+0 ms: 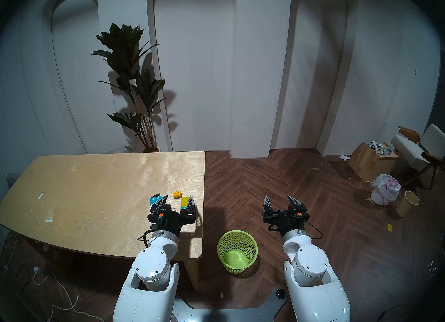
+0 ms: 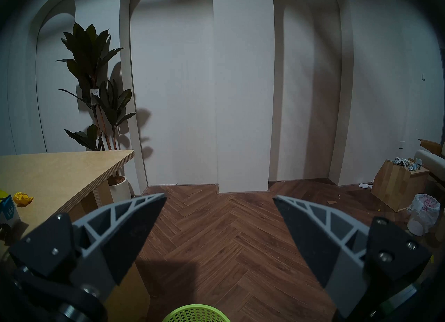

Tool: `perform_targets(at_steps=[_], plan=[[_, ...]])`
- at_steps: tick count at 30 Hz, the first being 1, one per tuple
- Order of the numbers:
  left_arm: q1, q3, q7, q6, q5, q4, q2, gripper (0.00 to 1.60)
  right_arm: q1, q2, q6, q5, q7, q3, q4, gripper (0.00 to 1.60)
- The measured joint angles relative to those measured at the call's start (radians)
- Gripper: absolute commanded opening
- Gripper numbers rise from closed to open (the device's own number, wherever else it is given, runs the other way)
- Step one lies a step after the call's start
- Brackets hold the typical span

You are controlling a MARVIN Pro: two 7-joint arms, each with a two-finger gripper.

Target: Put the trash into the trash bin on the ground

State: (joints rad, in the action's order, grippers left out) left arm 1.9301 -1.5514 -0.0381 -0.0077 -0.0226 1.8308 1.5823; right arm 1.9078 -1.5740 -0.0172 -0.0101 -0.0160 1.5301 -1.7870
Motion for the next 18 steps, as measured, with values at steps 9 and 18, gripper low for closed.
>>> perform_targets(at_steps=[9, 18], plan=[[0.045, -0.046, -0.046, 0.075, -0.029, 0.114, -0.011, 1.6, 0.0, 0.0, 0.0, 0.0, 0.0, 0.0, 0.001, 1.6], [0.093, -0.048, -0.049, 0.263, -0.032, 0.187, -0.007, 1.6, 0.0, 0.0, 0.0, -0.001, 0.0, 0.0, 0.001, 1.6]])
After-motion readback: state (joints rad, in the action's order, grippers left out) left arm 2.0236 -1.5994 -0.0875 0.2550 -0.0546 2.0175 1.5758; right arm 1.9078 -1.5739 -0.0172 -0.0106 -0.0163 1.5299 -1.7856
